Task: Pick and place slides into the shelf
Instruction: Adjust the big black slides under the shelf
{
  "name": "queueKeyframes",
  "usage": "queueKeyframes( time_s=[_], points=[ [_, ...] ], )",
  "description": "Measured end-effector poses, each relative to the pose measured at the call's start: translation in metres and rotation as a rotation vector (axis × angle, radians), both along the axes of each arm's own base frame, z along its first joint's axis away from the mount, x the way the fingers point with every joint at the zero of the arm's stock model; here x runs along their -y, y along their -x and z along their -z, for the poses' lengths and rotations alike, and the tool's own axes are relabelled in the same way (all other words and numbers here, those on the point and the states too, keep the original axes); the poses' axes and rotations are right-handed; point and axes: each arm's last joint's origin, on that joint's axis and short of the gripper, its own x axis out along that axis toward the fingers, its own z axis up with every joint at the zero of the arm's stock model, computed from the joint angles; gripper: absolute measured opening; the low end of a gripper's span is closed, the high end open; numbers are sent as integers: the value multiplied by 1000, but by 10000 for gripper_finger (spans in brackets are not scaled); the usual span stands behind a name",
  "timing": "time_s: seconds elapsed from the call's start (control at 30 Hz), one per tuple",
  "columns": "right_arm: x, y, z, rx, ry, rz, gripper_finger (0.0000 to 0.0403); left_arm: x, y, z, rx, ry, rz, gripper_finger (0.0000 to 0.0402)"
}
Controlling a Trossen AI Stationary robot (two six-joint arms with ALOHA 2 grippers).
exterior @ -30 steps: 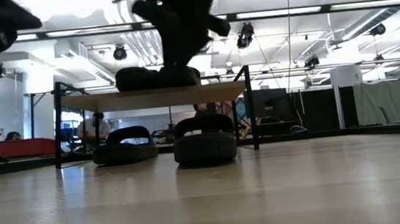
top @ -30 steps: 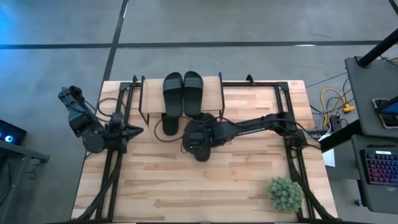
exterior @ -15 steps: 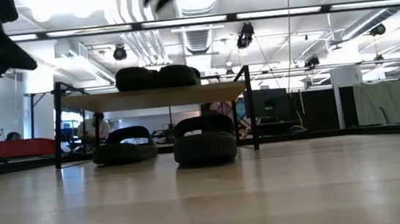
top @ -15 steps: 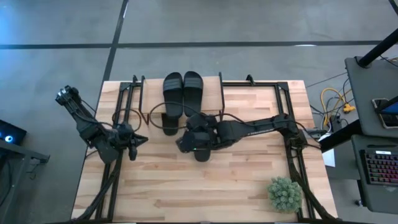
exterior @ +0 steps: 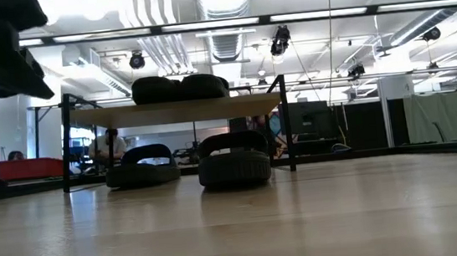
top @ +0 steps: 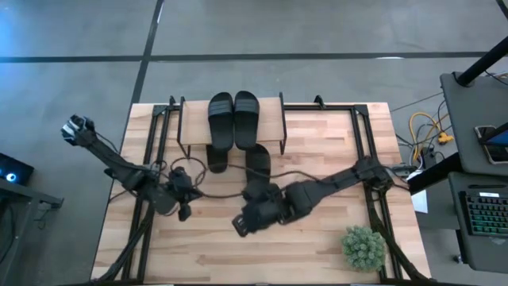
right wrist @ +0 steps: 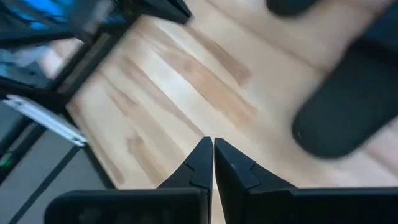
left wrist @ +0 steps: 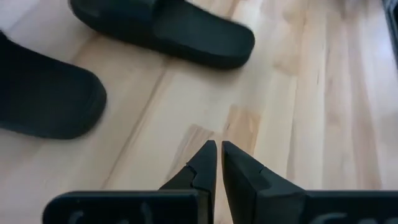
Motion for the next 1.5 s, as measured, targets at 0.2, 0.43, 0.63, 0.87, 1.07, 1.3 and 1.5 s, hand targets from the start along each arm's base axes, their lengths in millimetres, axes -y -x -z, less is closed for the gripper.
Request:
queueKeyframes(
  time_s=[0.2, 0.43, 0.63, 0.87, 1.07, 1.3, 1.5],
  points=[
    [-21, 13, 28, -21, -11, 181, 9, -10, -12, 7, -68, -75, 9, 10],
    [-33, 36, 39, -40, 28, 410, 9, -22, -24, 18, -158, -184, 23, 10],
    [-38, 45, 39, -32, 42, 467, 9, -39, -35, 37, -203, -255, -5, 10],
    [-34, 48, 39, -15, 67, 539, 9, -49, -48, 51, -86, -230, -85, 10],
    [-27, 67, 37, 63, 109, 784, 9, -57, -49, 67, -18, -121, -255, 10],
    [-26, 83, 28, 137, 235, 713, 9, -61, -43, 76, 154, 116, -359, 10],
    [-11, 106, 26, 94, 301, 672, 9, -63, -42, 57, 393, 179, -403, 10]
  ],
)
